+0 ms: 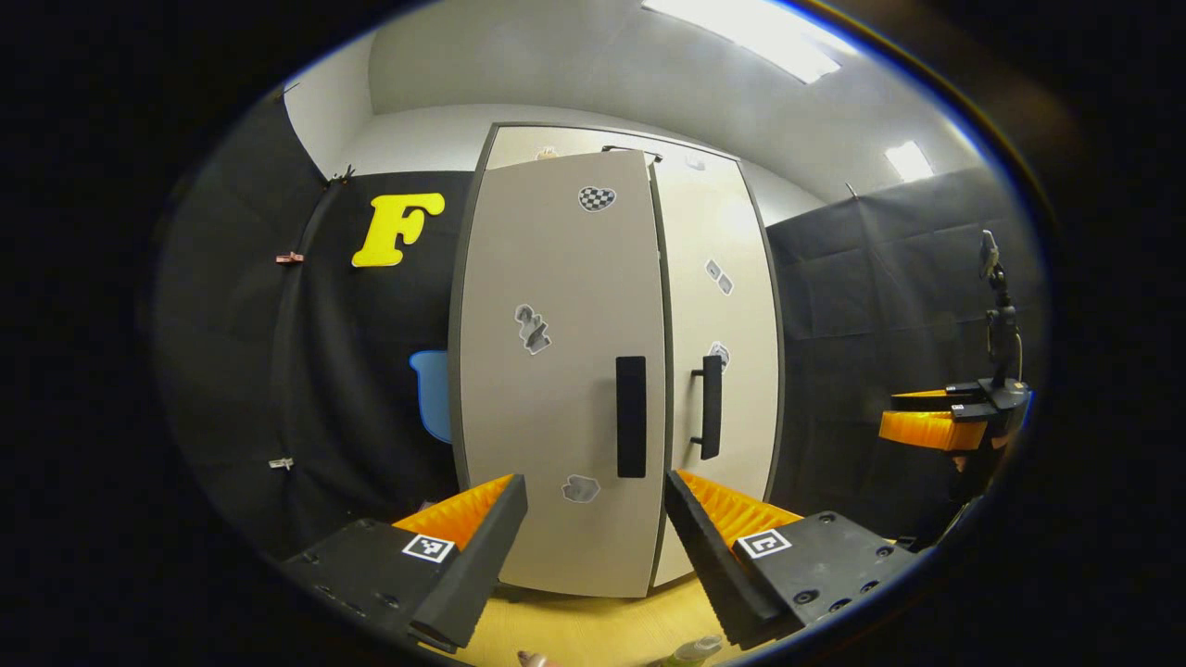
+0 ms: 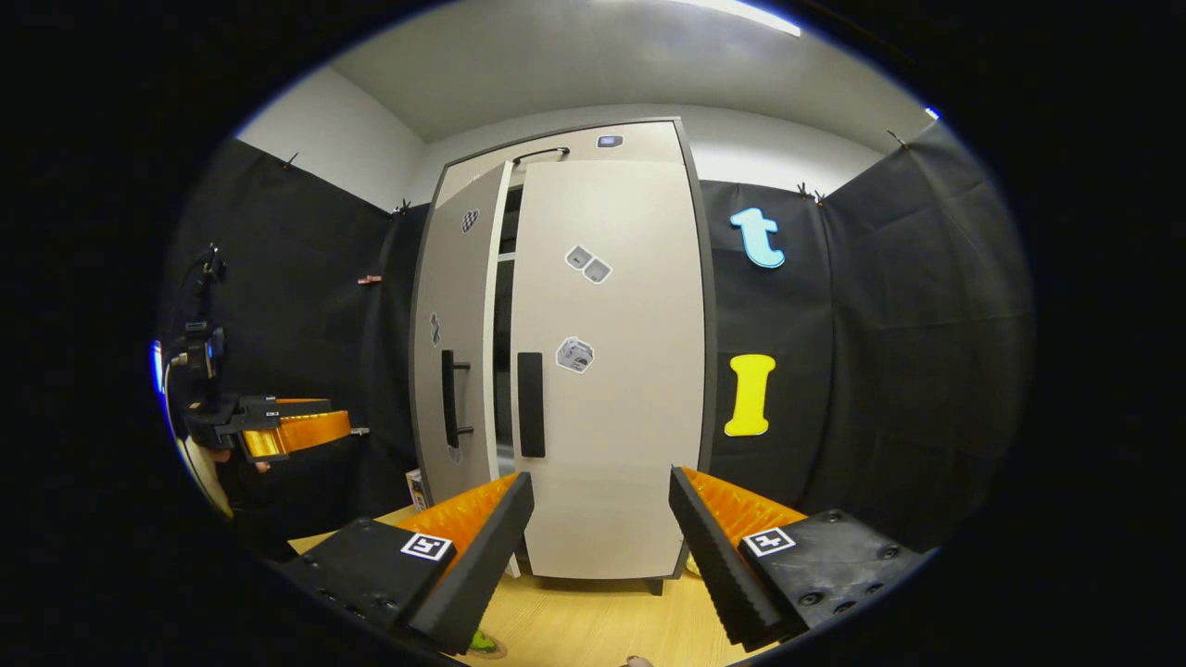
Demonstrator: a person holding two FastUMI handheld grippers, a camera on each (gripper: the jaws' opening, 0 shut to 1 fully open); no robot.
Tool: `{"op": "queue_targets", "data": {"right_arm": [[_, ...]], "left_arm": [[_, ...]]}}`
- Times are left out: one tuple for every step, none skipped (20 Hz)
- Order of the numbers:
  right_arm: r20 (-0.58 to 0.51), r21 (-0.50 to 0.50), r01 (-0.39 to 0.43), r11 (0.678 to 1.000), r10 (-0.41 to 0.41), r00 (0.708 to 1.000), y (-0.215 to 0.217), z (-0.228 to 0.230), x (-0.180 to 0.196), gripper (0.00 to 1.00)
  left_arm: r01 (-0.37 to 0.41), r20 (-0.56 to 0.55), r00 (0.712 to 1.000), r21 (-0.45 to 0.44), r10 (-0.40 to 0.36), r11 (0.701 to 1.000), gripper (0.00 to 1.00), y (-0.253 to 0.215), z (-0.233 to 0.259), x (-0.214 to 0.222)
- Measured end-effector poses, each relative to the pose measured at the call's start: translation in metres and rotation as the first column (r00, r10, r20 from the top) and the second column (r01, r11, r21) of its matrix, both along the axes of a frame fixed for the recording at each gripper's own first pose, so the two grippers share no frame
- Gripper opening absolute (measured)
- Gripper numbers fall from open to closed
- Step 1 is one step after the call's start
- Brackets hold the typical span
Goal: Grasp the bottle in the cabinet with the left hand and place it on the coaster, then close the right door with the right hand and the left door with the left hand.
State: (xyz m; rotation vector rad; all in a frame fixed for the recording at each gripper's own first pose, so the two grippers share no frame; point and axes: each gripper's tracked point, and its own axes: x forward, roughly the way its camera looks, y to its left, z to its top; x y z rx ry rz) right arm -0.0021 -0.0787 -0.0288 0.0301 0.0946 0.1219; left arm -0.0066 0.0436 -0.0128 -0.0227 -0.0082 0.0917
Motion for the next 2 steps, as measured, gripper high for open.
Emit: {"op": "queue_targets", "data": {"right_arm": [[0.001,-0.003,-0.002,1.000,0.002,1.000,0.0003,-0.0001,-0.0004,0.98],[0.001,-0.007,-0.003,1.000,0.003,1.000,0.0001,-0.0002,-0.0011,0.98]], "left_arm": [[0.008,0.002,1.000,-0.003,-0.008,1.000,0.95,-0.0035,-0.0002,-0.0005],[0.015,0.005,1.000,-0.004,-0.015,1.000,0.95,-0.0053,0.0013,-0.0007]]}}
